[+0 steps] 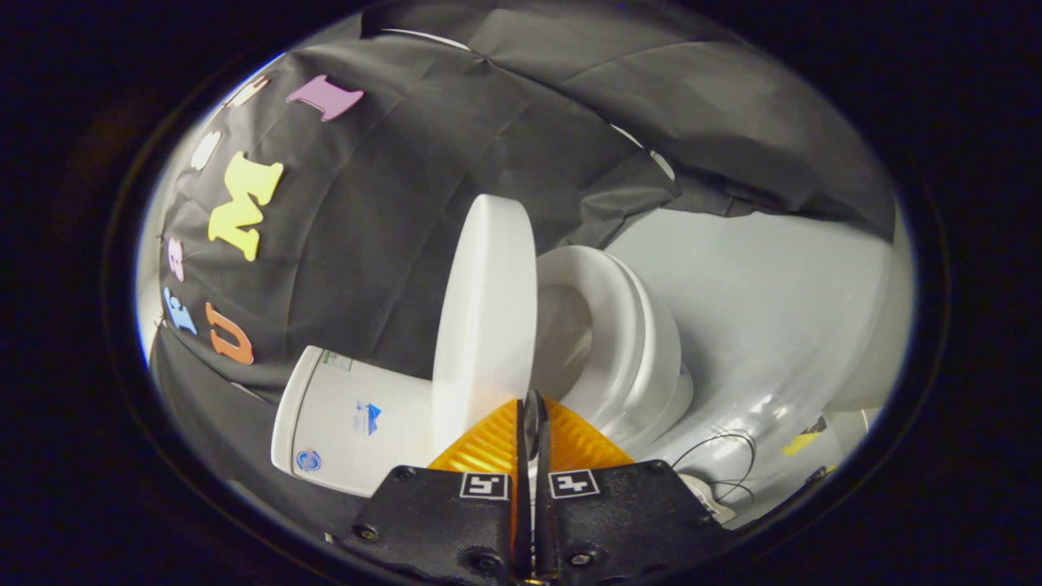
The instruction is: Open the toilet lid.
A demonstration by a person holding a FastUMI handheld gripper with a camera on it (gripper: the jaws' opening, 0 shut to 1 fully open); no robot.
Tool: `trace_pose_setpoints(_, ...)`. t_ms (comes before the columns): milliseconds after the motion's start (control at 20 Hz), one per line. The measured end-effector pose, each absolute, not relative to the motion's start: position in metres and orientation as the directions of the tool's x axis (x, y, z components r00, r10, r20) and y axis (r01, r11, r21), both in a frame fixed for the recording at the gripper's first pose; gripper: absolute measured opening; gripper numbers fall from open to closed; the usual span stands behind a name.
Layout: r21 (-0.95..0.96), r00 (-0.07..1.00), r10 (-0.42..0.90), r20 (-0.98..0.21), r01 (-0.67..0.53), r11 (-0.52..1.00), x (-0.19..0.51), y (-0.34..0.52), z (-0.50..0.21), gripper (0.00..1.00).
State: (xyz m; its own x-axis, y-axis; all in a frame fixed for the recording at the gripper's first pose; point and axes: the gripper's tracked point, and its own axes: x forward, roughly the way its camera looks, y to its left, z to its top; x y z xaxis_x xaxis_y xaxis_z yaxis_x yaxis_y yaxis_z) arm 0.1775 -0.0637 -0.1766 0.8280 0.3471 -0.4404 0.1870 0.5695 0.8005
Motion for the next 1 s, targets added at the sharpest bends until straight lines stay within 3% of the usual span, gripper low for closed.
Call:
trace_pose_setpoints(500, 0.692, 0.868, 0.292, -0.402, 0.079, 0.718, 0.176, -0.039, -0.118, 0.05)
trace_pose_setpoints(1000, 0.589, 0.876, 0.215, -0.432, 0.094, 0.803, 0.173, -0.026, -0.095, 0.05)
